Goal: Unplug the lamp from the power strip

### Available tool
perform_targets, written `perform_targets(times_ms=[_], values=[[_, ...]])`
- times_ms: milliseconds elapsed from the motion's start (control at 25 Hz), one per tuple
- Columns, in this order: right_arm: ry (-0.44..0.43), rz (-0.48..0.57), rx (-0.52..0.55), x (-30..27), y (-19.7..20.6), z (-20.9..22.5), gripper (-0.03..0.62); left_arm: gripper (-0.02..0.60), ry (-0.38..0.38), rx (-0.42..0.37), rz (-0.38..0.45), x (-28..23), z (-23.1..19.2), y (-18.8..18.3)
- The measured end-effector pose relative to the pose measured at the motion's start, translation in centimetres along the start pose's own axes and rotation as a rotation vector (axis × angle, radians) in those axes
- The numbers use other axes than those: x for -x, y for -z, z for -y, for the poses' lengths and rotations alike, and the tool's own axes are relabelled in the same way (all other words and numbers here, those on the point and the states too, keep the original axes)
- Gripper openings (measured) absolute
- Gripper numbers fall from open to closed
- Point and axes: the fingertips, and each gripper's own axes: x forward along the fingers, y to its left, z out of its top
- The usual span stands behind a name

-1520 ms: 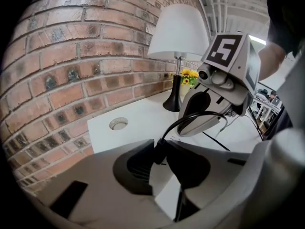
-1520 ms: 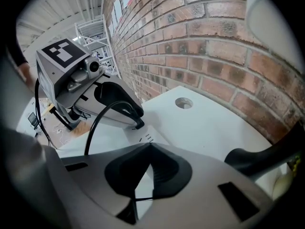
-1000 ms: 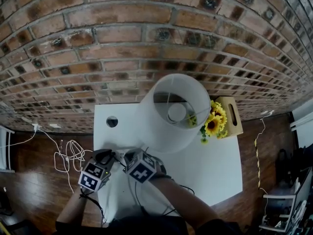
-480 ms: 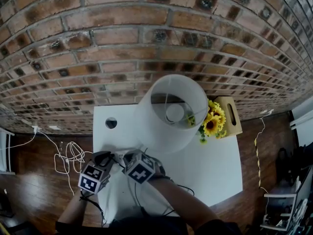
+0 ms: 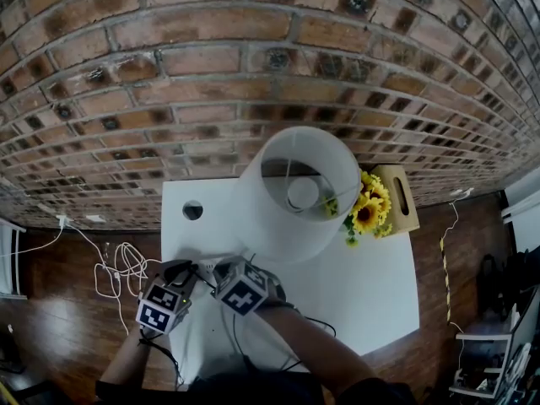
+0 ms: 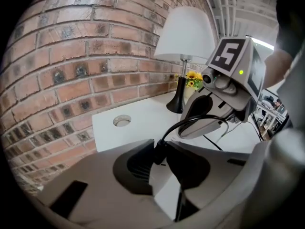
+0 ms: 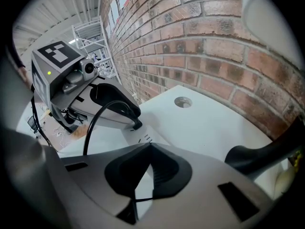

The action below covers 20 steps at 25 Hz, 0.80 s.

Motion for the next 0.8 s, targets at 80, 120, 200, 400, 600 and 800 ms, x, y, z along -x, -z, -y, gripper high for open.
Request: perform_targets(times_ms=[80, 120, 200, 400, 600, 800], values=[[0.001, 0.003, -0.003, 0.0, 0.04, -0.02, 0.008, 0.097, -0.001, 0.005, -0.002, 0.04, 0.03, 0.0], [0.0, 0.004, -0.006, 0.0, 0.07, -0.02, 0.008, 0.097, -0.002, 0.006, -0.002, 0.05, 0.05, 0.01], [0.0, 0.002, -0.006, 0.02, 0.09, 0.0, 0.008, 0.097, -0.001, 0.016, 0.0, 0.07, -0.01, -0.02], [0.001, 0.004, -0.008, 0.02, -0.02, -0.01, 0.008, 0.097, -0.002, 0.042, 0.003, 0.12, -0.21, -0.07], [-0.005, 0.002, -0.012, 0.03, 0.02, 0.0, 0.008, 0.097, -0.011, -0.018, -0.005, 0.14, -0.04, -0.1], [-0.006, 0.002, -0.014, 0.01, -0.02, 0.04, 0.008, 0.097, -0.013, -0.02, -0.008, 0.17, -0.07, -0.24]])
